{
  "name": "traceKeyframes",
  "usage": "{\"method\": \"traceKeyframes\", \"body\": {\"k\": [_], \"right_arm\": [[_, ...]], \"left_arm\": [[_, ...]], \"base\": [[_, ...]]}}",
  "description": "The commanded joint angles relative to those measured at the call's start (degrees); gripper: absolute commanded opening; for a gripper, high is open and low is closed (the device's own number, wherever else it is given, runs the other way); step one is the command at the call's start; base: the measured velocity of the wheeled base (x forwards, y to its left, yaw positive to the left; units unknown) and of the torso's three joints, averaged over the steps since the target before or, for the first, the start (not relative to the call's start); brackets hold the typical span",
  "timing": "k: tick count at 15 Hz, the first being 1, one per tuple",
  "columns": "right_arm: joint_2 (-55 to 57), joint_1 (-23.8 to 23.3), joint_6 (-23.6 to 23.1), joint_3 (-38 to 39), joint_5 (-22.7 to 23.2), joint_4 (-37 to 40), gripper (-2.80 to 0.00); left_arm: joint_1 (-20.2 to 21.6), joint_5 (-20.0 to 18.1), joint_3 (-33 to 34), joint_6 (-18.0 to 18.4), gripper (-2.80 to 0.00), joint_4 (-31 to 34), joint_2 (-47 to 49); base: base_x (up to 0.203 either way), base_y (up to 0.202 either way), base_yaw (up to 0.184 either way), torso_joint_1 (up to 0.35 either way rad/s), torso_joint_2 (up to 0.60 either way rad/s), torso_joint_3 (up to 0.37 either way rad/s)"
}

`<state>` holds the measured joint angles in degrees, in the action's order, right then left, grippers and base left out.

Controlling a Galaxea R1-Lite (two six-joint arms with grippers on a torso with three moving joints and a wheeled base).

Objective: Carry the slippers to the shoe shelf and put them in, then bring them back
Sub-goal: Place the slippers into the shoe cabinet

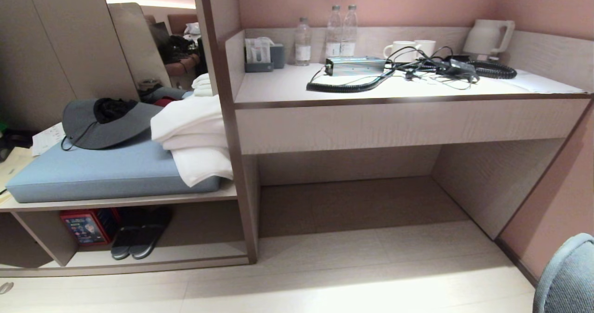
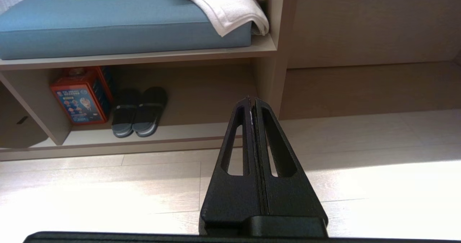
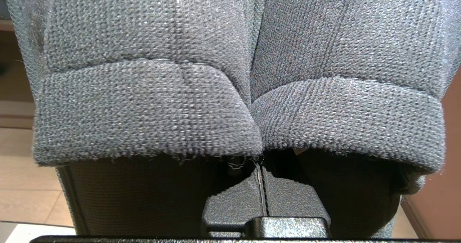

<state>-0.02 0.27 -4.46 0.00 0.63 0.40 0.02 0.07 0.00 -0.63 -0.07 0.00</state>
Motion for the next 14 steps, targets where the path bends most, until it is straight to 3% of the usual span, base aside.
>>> {"method": "traceKeyframes", "body": {"k": [1, 6, 14], "right_arm": [[0.07, 0.0, 0.08, 0.0, 0.01, 0.01, -2.8], [0.11, 0.0, 0.07, 0.0, 0.07, 0.04, -2.8], [0.11, 0.0, 0.16, 0.0, 0.07, 0.04, -2.8]], "left_arm": [[0.02, 0.01, 0.0, -0.07, -2.8, -0.01, -0.09], [0.01, 0.01, 0.06, -0.24, -2.8, -0.01, -0.02], [-0.02, 0.01, 0.0, -0.51, -2.8, -0.01, 0.0]], "base": [[0.0, 0.0, 0.0, 0.0, 0.0, 0.0], [0.002, 0.044, -0.001, 0.002, 0.0, 0.001], [0.0, 0.195, -0.002, 0.001, 0.0, 0.002]]}}
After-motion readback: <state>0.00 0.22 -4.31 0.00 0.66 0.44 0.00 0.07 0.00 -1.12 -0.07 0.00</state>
